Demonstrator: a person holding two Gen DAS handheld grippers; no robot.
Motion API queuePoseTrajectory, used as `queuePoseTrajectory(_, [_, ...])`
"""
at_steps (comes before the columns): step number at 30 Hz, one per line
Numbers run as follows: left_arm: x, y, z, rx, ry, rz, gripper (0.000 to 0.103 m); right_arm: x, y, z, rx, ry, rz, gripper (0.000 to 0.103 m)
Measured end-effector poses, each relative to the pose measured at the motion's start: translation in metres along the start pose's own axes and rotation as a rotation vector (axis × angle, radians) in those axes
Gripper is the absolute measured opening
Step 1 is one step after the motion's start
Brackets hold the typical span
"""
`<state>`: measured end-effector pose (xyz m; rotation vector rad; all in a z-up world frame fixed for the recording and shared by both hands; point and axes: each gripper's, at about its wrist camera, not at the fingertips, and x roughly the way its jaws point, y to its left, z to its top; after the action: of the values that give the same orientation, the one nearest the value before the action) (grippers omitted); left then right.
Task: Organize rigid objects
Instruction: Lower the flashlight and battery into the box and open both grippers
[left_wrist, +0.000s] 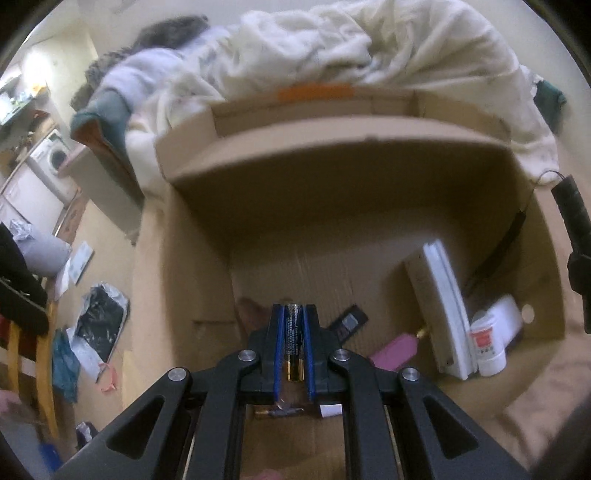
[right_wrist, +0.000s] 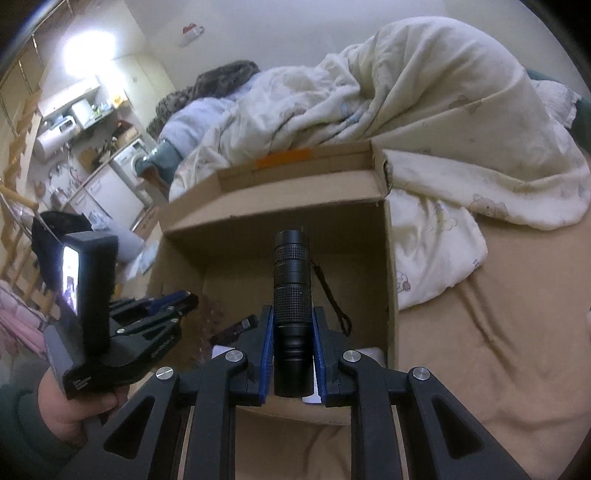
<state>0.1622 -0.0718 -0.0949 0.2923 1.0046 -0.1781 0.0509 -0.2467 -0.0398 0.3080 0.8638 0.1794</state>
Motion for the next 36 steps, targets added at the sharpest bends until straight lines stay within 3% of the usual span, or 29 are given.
queuePoseTrajectory(11, [0.02, -0.012, -0.002, 0.045, 0.072, 0.021, 0.009, 0.023, -0.002, -0.004, -0.007, 0.074, -0.04, 0.02])
queuePoseTrajectory(17, [0.017, -0.013, -0.002, 0.05, 0.067, 0.021, 0.011, 0.032, -0.004, -0.006, -0.001, 0.103, -0.052, 0.02])
queuePoseTrajectory(19, [0.015, -0.015, -0.002, 0.053, 0.062, 0.019, 0.02, 0.034, -0.004, -0.006, -0.002, 0.111, -0.059, 0.02])
queuePoseTrajectory(20, [0.015, -0.015, -0.002, 0.054, 0.062, 0.02, 0.032, 0.035, -0.004, -0.006, 0.0, 0.114, -0.06, 0.02])
queuePoseTrajectory(21, [0.014, -0.015, -0.002, 0.053, 0.062, 0.026, 0.053, 0.036, -0.005, -0.006, 0.002, 0.116, -0.06, 0.02])
queuePoseTrajectory(23, [0.011, -0.016, -0.002, 0.048, 0.055, 0.023, 0.069, 0.037, -0.006, -0.006, 0.004, 0.115, -0.064, 0.02])
queuePoseTrajectory(25, [0.008, -0.017, -0.002, 0.05, 0.046, 0.022, 0.069, 0.038, -0.007, -0.006, 0.011, 0.116, -0.061, 0.02])
queuePoseTrajectory(28, [0.005, -0.02, -0.003, 0.058, 0.038, 0.045, 0.078, 0.041, -0.009, -0.006, 0.025, 0.126, -0.056, 0.02])
queuePoseTrajectory(32, [0.002, -0.016, -0.003, 0.044, 0.032, 0.056, 0.079, 0.04, -0.011, -0.003, 0.043, 0.111, -0.041, 0.02])
queuePoseTrajectory(34, [0.001, -0.012, -0.002, 0.029, 0.027, 0.066, 0.079, 0.04, -0.012, -0.003, 0.055, 0.109, -0.042, 0.026])
queuePoseTrajectory(36, [-0.001, -0.01, -0.002, 0.019, 0.024, 0.062, 0.079, 0.039, -0.013, -0.002, 0.064, 0.108, -0.04, 0.04])
